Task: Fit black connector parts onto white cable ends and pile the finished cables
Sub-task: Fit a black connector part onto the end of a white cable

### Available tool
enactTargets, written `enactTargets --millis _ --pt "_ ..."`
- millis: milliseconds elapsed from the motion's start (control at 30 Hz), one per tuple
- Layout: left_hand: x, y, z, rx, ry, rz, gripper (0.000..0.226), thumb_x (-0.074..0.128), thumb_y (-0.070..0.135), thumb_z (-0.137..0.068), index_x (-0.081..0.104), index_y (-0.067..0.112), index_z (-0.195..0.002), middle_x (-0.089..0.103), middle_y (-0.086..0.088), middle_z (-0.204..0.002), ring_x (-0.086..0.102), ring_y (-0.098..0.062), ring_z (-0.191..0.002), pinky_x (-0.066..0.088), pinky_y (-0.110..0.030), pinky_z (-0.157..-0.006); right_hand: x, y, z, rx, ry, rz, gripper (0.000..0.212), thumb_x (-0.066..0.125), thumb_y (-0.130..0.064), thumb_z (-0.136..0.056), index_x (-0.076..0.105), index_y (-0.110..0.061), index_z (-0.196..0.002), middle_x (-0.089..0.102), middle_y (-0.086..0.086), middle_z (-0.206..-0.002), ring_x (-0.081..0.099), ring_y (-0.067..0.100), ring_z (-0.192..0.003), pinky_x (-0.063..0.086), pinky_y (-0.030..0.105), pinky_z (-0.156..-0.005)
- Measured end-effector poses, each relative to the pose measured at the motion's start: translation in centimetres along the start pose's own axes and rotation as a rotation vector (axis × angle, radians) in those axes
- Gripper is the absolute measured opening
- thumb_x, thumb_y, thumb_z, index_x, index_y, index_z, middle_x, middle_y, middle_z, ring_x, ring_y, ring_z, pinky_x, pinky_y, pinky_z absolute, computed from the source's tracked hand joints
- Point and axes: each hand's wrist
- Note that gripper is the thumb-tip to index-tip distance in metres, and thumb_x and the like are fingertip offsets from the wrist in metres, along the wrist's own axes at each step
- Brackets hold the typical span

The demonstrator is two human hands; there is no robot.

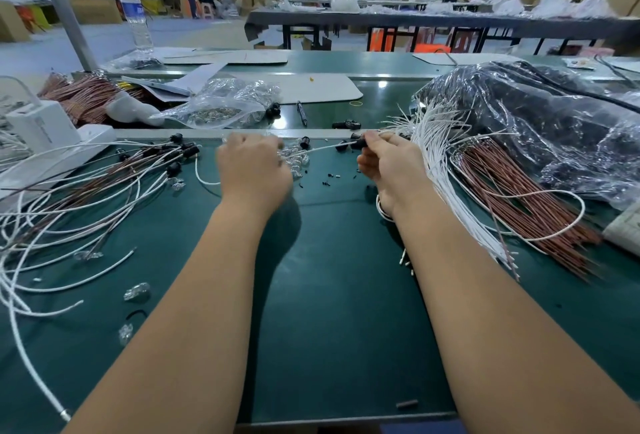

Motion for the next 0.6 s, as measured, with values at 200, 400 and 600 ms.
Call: enactTargets --millis 200,400,600 --pt "0.2 3.6 1.0 0.298 -0.125 0.296 0.026 0.04 0.014 -0.1 0.061 0.003 -0.108 0.063 -0.015 -0.1 0.056 -0.034 -0.095 0.044 -0.042 -0.08 1.2 0.8 0.6 -0.058 -0.185 0.186 0.02 0.061 -0.012 -0.094 0.064 -0.012 -0.074 0.062 -0.002 -0.063 0.053 0.008 -0.051 0.047 0.021 -0.054" --pt "0.2 2.4 0.5 0.188 -0.124 0.325 0.026 0.04 0.01 -0.098 0.065 0.01 -0.104 0.066 -0.011 -0.1 0.058 -0.031 -0.094 0.048 -0.04 -0.081 1.0 0.4 0.8 -0.051 -0.146 0.135 0.018 0.063 -0.011 -0.092 0.065 -0.013 -0.074 0.065 -0.002 -0.068 0.055 0.008 -0.052 0.05 0.022 -0.056" --pt "0.2 3.2 0.8 0.142 -0.065 0.573 0.013 0.055 0.016 -0.095 0.066 0.009 -0.096 0.065 -0.002 -0.08 0.052 -0.017 -0.069 0.042 -0.029 -0.066 1.2 0.0 1.4 -0.026 -0.245 0.081 0.01 0.063 -0.008 -0.091 0.064 -0.011 -0.081 0.064 0.002 -0.069 0.06 0.011 -0.057 0.051 0.023 -0.059"
Point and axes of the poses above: each hand's wrist, its own z-axis away from the middle knuckle, its own x-axis out of the palm, y = z × x
